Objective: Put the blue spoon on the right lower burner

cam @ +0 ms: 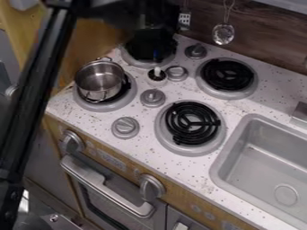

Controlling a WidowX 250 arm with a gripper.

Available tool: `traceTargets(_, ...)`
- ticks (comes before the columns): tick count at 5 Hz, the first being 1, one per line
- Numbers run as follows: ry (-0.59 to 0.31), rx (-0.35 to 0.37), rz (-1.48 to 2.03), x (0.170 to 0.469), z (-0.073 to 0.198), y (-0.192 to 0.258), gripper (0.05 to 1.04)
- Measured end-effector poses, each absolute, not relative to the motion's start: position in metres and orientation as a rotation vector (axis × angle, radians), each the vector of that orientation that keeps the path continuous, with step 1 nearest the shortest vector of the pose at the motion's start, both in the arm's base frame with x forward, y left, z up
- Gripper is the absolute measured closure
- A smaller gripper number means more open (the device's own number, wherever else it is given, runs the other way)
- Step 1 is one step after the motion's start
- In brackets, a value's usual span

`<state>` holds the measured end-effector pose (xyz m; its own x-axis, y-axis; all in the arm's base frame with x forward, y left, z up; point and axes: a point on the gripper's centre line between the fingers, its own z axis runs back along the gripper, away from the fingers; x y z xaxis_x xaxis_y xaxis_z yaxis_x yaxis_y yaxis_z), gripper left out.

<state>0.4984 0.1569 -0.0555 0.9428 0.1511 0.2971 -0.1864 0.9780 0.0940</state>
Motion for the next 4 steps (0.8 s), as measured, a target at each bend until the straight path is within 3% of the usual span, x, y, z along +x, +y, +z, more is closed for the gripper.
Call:
traceTargets(2, -0.410, 0.041, 0.080, 0.460, -0.006, 0.111, 0.713)
traceTargets(4, -0.346, 0.041, -0.155, 0.402, -0.005, 0.042, 0.714)
